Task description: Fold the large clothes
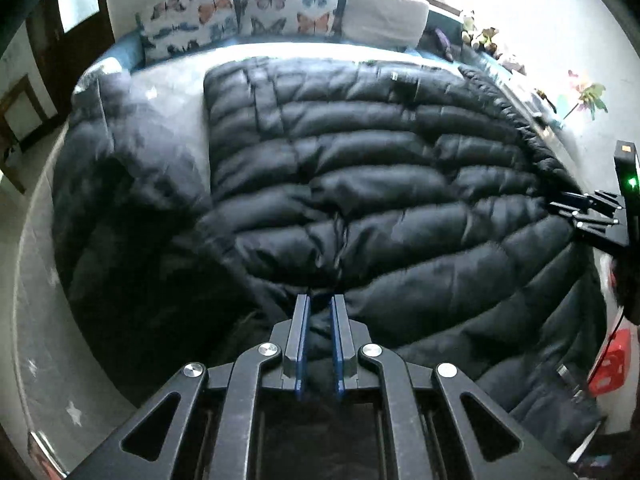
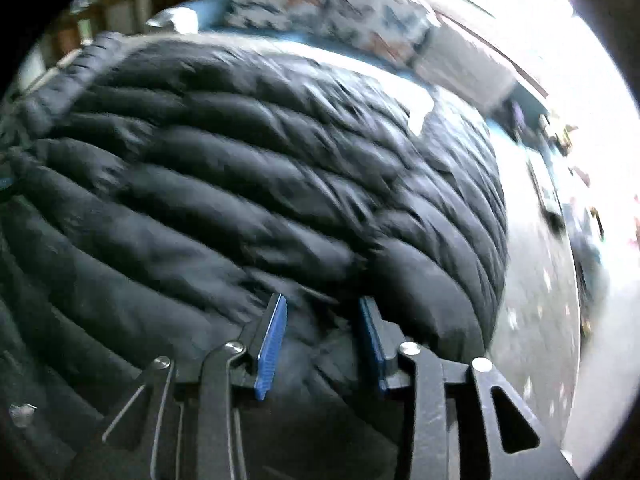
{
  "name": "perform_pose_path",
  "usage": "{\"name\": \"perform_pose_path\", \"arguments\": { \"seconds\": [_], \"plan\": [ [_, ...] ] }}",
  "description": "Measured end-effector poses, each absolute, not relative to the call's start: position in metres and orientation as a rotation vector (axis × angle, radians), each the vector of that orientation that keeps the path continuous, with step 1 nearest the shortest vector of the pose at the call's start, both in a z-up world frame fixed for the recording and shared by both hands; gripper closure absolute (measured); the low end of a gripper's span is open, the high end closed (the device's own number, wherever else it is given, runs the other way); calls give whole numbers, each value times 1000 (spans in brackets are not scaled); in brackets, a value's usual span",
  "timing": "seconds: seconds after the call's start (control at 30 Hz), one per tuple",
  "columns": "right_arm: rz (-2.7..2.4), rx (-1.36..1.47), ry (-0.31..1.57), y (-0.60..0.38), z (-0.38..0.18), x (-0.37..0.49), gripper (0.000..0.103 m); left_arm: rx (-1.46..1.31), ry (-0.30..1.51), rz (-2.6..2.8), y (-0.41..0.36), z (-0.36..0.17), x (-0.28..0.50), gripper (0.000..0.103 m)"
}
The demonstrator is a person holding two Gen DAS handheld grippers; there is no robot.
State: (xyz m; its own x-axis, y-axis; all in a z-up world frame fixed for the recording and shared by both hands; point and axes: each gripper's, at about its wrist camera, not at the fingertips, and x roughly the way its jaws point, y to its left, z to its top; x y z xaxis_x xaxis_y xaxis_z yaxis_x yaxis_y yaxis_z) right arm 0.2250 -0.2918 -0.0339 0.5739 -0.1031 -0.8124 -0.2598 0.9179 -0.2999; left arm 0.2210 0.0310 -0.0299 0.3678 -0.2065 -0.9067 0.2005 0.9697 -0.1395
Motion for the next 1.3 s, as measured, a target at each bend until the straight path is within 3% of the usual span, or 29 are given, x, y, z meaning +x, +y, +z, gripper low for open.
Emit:
{"name": "perform_pose_path", "arguments": {
  "seconds": [0.23,0.43,0.63,0.8,1.0,1.17,1.3],
  "plan": [
    [15,-441,1002,-299,-38,199,68,-10,1164,-307,35,-41,211,91],
    [91,-235,959,-316,-6,261,67,-84,1131,-284,55,-10,247,91],
    [19,-215,980,-338,-22,323,67,-334,1112,-195,125,-4,293,91],
    [-118,-290,1043,-359,-37,326,66,-541,1077,-232,181,-5,309,91],
    [-294,-353,1092,-391,-37,308,58,-473,969,-150,205,17,307,91],
    [-104,-82,1004,-400,-2,308,55,-514,1009,-185,198,17,328,91],
    [138,91,1021,-377,4,316,53,-432,1066,-243,151,13,356,91]
  ]
}}
